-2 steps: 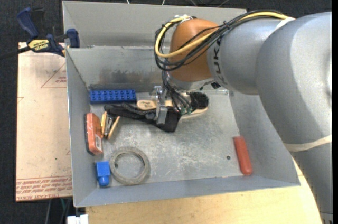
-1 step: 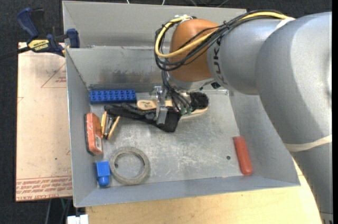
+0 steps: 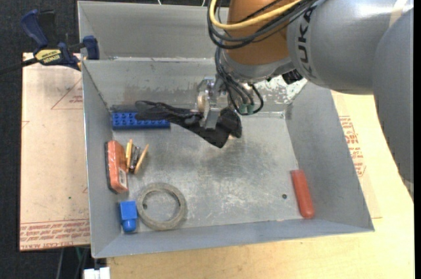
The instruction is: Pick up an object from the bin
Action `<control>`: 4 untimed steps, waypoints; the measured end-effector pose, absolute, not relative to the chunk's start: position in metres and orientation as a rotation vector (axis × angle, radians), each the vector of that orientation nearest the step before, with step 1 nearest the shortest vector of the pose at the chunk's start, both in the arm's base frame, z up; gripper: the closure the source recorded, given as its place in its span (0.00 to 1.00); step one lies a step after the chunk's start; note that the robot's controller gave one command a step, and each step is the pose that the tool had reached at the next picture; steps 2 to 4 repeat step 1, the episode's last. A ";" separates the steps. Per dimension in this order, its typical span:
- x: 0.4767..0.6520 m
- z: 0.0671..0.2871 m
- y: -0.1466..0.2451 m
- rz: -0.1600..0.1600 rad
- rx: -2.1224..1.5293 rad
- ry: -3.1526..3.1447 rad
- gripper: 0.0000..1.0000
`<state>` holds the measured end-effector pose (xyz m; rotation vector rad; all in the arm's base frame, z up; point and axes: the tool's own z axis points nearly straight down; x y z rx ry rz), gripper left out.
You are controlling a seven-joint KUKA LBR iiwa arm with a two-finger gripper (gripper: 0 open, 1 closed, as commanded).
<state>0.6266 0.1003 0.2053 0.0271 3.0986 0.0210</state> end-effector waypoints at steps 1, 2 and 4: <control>0.627 0.205 0.100 0.021 0.027 3.099 1.00; 0.627 0.205 0.100 0.021 0.027 3.099 1.00; 0.627 0.205 0.100 0.021 0.027 3.099 1.00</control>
Offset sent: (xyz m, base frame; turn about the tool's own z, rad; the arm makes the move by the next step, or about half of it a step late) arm 0.0217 -0.0001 -0.0804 0.1076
